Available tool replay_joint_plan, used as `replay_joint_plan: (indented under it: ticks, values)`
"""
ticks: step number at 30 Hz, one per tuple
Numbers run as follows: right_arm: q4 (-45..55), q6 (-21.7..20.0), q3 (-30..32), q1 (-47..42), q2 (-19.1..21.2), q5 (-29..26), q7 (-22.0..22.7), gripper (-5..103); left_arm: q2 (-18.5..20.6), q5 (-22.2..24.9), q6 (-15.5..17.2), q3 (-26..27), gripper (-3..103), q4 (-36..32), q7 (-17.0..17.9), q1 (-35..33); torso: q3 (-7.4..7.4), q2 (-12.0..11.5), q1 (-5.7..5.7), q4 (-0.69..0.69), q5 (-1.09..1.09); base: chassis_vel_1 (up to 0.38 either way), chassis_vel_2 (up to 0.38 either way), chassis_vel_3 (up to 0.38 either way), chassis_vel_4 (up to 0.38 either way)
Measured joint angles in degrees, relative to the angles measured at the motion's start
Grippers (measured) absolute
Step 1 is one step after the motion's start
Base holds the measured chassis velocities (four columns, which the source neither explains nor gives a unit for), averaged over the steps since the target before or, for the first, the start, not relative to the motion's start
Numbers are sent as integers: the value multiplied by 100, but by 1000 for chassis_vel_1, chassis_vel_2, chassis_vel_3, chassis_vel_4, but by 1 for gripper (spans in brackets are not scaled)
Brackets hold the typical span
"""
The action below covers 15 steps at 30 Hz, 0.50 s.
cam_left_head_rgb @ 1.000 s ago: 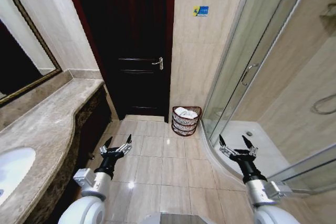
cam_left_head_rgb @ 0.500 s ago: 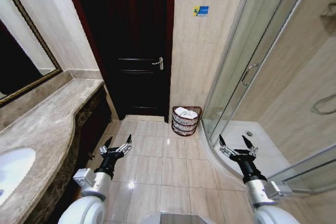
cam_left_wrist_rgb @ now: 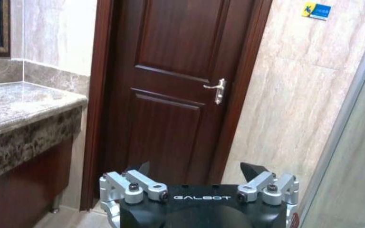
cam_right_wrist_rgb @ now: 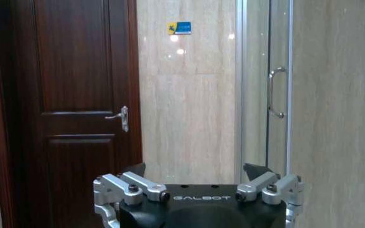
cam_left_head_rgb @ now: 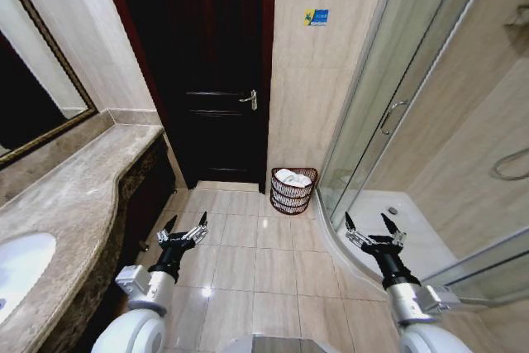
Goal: Discard the used towel into the hamper.
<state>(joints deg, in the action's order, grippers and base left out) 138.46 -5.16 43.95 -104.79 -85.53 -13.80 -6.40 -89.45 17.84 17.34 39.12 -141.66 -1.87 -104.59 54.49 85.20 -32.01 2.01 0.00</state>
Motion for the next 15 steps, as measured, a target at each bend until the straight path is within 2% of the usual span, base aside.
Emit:
replay_joint_plan:
  ticks: [15]
  values:
    - [0, 0, 0, 0, 0, 0, 0, 100, 0, 0, 0, 0, 97, 0, 0, 0, 0, 0, 0, 0, 0, 0, 0, 0, 0]
